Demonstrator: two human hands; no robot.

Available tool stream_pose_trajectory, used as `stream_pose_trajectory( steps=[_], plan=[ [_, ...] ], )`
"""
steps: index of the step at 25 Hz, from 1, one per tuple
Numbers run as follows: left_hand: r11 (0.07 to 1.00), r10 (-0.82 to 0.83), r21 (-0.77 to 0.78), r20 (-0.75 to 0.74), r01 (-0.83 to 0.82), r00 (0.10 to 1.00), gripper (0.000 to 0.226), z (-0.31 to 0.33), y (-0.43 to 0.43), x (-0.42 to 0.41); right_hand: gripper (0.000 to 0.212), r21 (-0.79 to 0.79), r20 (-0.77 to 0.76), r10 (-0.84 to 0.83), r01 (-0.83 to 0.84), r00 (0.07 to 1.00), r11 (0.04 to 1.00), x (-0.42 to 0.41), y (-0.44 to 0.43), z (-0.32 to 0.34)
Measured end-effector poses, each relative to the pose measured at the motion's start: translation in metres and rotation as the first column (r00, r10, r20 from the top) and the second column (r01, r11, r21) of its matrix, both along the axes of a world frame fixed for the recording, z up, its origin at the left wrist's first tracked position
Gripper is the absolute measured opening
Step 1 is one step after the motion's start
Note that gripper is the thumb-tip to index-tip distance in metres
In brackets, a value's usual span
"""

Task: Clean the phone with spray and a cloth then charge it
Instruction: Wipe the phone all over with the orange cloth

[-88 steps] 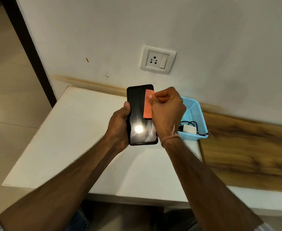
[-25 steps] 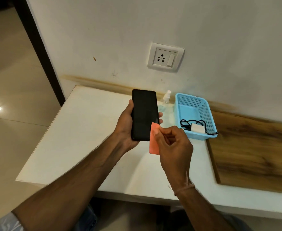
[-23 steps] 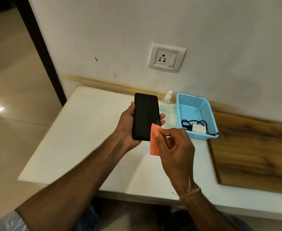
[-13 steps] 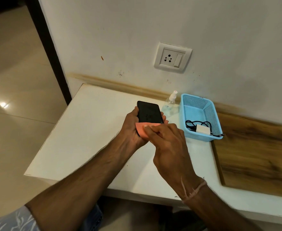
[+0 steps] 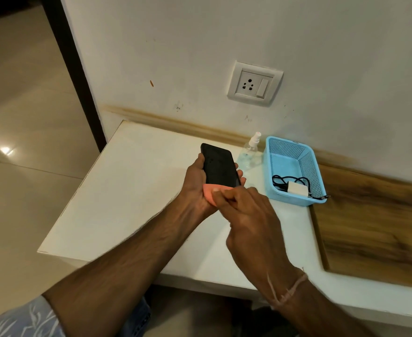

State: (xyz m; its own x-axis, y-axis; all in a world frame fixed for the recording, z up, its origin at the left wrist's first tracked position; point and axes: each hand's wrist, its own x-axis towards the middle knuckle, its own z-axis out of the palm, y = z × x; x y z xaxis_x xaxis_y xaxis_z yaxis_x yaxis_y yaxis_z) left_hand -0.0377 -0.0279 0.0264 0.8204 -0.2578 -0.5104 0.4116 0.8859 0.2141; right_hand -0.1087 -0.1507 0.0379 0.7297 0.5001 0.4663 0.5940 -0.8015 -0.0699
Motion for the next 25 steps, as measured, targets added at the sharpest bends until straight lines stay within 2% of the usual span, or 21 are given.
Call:
stream_pose_trajectory(
  steps=[4, 7, 8, 10, 12, 13, 16, 18, 19, 21, 23, 25],
  plan=[
    [1.0, 0.0, 0.012, 0.021, 0.0, 1.0, 0.07, 0.0, -0.001, -0.002, 0.062, -0.001, -0.046, 0.104, -0.104, 0.994, 0.995, 0.001, -0.002, 0.001],
    [0.998, 0.053, 0.018, 0.052, -0.054, 0.997, 0.067, 0.001, 0.006, 0.001, 0.06, -0.017, -0.069, 0.001, -0.003, 0.998, 1.0, 0.011, -0.036, 0.002],
    [0.997, 0.081, -0.024, 0.06, -0.08, 0.995, 0.066, 0.003, 0.008, 0.002, 0.061, -0.028, -0.11, -0.037, 0.034, 0.993, 0.999, 0.008, -0.042, -0.001],
    [0.994, 0.103, -0.06, 0.1, -0.097, 0.99, 0.063, 0.007, 0.013, 0.003, 0.063, -0.078, -0.328, -0.082, 0.06, 0.941, 0.995, -0.008, -0.041, -0.011],
    [0.996, 0.081, 0.026, 0.159, -0.086, 0.984, 0.064, 0.008, 0.013, 0.001, 0.061, -0.071, -0.463, -0.109, 0.086, 0.88, 0.994, -0.02, -0.042, -0.02],
    [0.994, 0.073, 0.063, 0.185, -0.086, 0.98, 0.065, 0.007, 0.013, 0.0, 0.059, -0.009, -0.478, -0.112, 0.122, 0.871, 0.992, -0.022, -0.043, -0.019],
    [0.99, 0.053, 0.114, 0.252, -0.084, 0.966, 0.065, 0.007, 0.014, -0.001, 0.055, 0.336, -0.344, -0.153, 0.274, 0.926, 0.901, -0.018, -0.05, 0.001],
    [0.987, 0.055, 0.132, 0.254, -0.09, 0.966, 0.066, 0.008, 0.014, -0.001, 0.055, 0.442, -0.205, -0.081, 0.166, 0.975, 0.882, -0.013, -0.035, 0.013],
    [0.986, 0.057, 0.137, 0.245, -0.093, 0.968, 0.067, 0.008, 0.012, -0.001, 0.057, 0.433, -0.186, -0.009, 0.09, 0.982, 0.897, -0.012, -0.023, 0.014],
    [0.984, 0.04, 0.161, 0.231, -0.079, 0.972, 0.068, 0.008, 0.007, -0.003, 0.061, 0.347, -0.255, 0.067, 0.026, 0.965, 0.937, -0.017, 0.001, 0.01],
    [0.982, 0.03, 0.174, 0.228, -0.071, 0.973, 0.068, 0.009, 0.007, -0.004, 0.067, 0.262, -0.313, 0.04, 0.046, 0.949, 0.964, -0.024, 0.008, 0.0],
    [0.978, 0.04, 0.194, 0.219, -0.084, 0.975, 0.068, 0.009, 0.007, -0.004, 0.07, 0.242, -0.318, 0.051, 0.029, 0.947, 0.97, -0.028, 0.002, -0.003]
  ],
)
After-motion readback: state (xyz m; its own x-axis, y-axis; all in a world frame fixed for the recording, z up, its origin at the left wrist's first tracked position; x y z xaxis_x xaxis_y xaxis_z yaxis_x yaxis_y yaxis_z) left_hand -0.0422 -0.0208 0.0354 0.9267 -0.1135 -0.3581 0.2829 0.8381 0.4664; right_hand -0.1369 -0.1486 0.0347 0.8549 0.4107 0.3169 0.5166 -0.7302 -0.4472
